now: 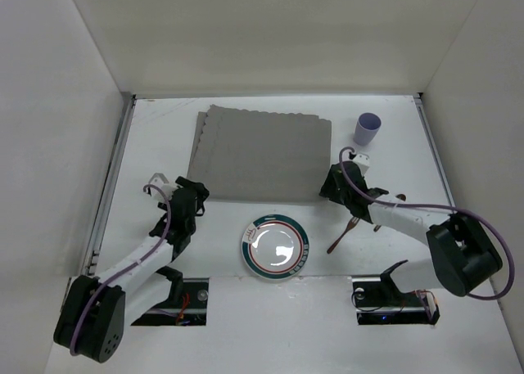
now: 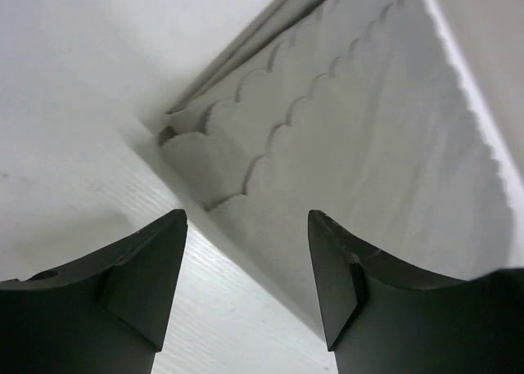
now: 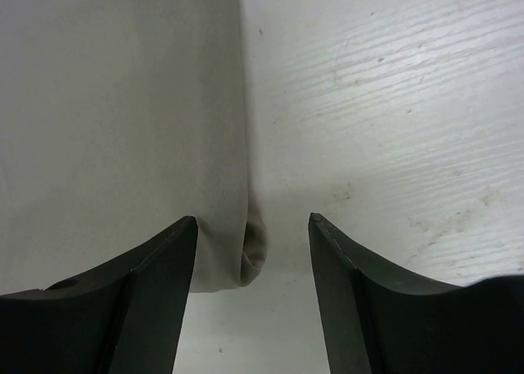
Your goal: Set the dinner table for one person
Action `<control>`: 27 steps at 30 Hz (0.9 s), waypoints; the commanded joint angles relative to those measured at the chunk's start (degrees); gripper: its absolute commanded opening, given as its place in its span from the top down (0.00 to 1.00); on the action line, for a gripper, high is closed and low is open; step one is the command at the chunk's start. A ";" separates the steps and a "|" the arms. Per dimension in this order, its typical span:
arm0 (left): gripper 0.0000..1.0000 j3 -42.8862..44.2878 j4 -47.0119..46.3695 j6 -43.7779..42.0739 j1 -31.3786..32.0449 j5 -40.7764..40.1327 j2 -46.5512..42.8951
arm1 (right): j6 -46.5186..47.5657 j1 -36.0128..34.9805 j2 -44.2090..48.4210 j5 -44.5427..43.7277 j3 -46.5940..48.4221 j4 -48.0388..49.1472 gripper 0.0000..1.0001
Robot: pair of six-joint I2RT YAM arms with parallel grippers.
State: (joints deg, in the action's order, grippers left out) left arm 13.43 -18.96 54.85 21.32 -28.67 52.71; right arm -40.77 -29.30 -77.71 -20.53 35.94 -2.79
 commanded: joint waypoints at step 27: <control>0.91 1.60 -0.38 -1.85 2.10 2.74 13.04 | -5.46 10.36 0.01 6.91 -4.04 11.93 0.87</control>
State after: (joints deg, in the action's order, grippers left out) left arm 16.12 -22.06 52.07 22.39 -25.23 68.38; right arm -46.15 -20.14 -79.90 -11.75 32.71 6.83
